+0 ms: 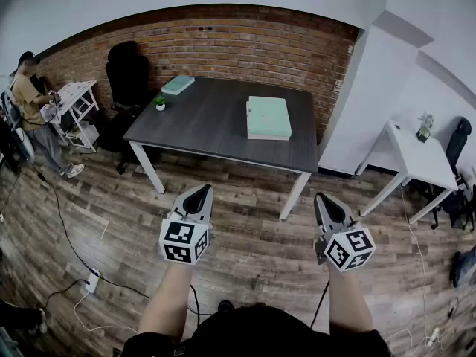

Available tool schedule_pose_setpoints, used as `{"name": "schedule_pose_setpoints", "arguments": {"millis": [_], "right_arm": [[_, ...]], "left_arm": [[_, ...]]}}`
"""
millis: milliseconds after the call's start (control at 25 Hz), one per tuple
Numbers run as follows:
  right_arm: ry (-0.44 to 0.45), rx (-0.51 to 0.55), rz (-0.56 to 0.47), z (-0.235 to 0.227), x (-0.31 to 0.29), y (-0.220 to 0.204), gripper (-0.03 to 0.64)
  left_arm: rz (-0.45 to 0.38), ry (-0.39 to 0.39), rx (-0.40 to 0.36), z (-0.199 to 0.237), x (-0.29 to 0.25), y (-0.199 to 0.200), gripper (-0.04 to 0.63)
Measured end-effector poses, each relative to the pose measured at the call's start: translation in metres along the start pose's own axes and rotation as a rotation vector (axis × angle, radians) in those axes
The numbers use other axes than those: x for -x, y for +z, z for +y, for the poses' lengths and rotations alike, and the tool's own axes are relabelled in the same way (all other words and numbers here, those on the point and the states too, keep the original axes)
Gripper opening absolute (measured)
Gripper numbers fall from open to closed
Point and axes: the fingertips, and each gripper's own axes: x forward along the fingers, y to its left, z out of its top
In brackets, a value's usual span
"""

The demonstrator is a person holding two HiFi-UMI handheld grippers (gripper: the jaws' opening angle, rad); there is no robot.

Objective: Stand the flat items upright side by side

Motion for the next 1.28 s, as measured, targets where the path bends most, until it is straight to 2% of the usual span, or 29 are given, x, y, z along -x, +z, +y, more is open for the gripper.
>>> {"name": "schedule_pose_setpoints", "arguments": {"millis": [600, 1040, 1280], "right_arm": [[0.066, 0.018, -0.004, 0.004, 0.006, -0.005, 0.014], [0.024, 0.072, -0.029, -0.01, 0.012, 0.001, 0.015], [-0.022, 0.058, -0.049, -0.028, 0.016, 0.005, 0.016]], "left_arm": [[0.025, 0.005, 0.006, -0.024, -0.001, -0.007, 0.018], [0.045, 0.001, 0.002, -0.028, -0.005, -0.01, 0.026], [0.052, -0.007, 0.006, -0.03, -0.01, -0.01, 0.089]]}}
